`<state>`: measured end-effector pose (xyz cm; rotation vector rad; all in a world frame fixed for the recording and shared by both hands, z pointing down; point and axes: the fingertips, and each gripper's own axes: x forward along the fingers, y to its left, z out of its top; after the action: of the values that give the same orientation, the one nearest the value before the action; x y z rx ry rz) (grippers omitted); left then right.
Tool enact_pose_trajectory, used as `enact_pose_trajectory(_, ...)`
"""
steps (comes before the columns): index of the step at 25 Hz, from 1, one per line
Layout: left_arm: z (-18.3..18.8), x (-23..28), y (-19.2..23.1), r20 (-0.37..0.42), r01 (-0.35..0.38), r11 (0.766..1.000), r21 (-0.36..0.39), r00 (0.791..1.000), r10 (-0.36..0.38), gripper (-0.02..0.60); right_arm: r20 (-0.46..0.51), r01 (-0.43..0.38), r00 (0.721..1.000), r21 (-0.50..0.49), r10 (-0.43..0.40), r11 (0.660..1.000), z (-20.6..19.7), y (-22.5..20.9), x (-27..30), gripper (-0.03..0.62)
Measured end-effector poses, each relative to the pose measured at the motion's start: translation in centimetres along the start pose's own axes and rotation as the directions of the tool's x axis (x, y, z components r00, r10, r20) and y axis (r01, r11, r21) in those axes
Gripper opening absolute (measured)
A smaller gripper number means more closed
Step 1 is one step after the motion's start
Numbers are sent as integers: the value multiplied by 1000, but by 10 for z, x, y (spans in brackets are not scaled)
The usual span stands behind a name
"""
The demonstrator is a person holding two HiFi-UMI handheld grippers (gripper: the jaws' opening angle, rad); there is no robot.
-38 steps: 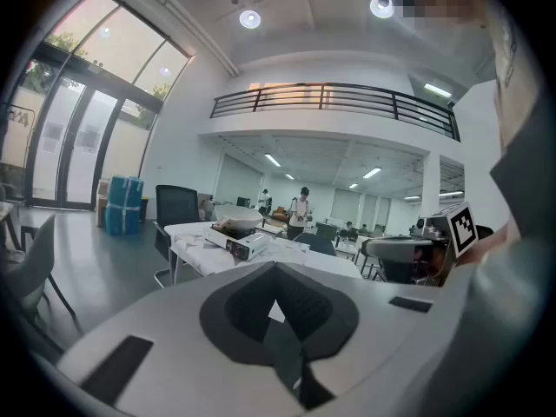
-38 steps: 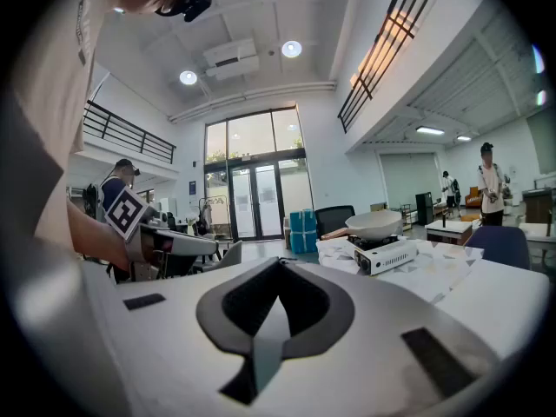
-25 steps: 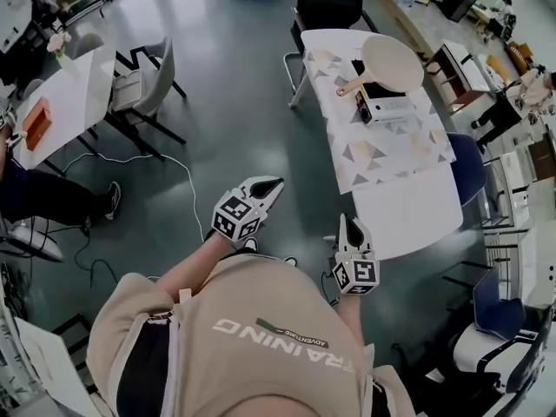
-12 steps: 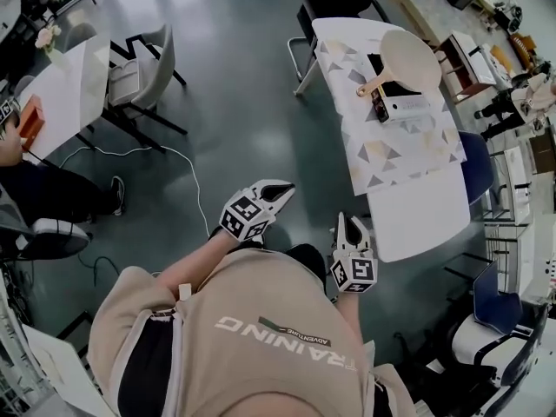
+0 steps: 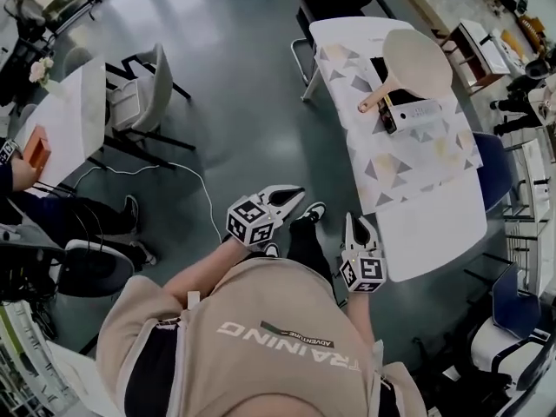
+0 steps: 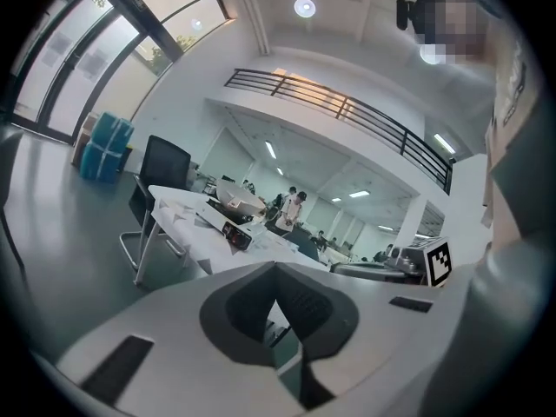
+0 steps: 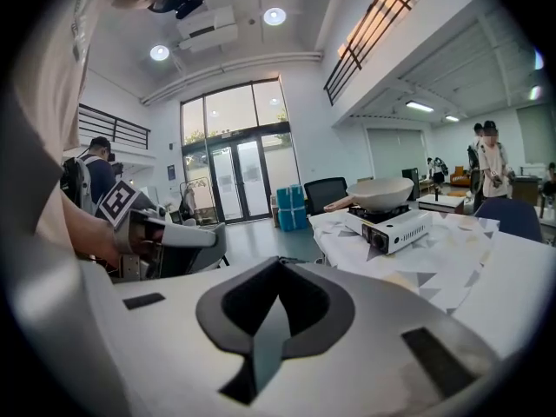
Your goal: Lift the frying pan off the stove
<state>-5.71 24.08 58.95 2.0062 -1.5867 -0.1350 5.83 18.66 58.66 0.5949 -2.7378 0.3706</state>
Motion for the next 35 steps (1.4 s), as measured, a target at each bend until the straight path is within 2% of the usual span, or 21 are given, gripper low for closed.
enact_pose_trajectory(3,22,27,20,-14,-13,999,-30,1000,13,0,-1,-3,1000,34,3,999,9,-30,33,5)
enact_pose_trajectory(6,48,59,34,-13,-17,997,-75,1000,16,0,20,-19,1000,10,19,1000,34,-63,62,5)
enact_pose_trajectory(11,91,138,49,-23,-9,999,-48,1000,8,0,42,-26,999,-25,27,999,68,-138,105,5)
enact_pose_trajectory(17,131,216,62,-6,14,1000,-14,1000,-14,2,38,-17,999,-5,18,1000,76,-207,138,5)
enact_pose_trajectory(21,147,235,66,-45,-9,999,53,999,11,2,36,-17,999,3,17,1000,81,-226,146,5)
enact_pose_trajectory(27,161,262,81,-84,-6,992,129,996,17,2,57,8,998,11,-9,1000,90,-253,157,5)
enact_pose_trajectory(30,167,277,89,-109,10,990,140,994,5,2,60,39,997,25,-41,999,92,-261,158,5)
enact_pose_trajectory(35,180,307,107,-162,80,986,145,985,-56,2,42,120,992,50,-122,992,92,-273,158,5)
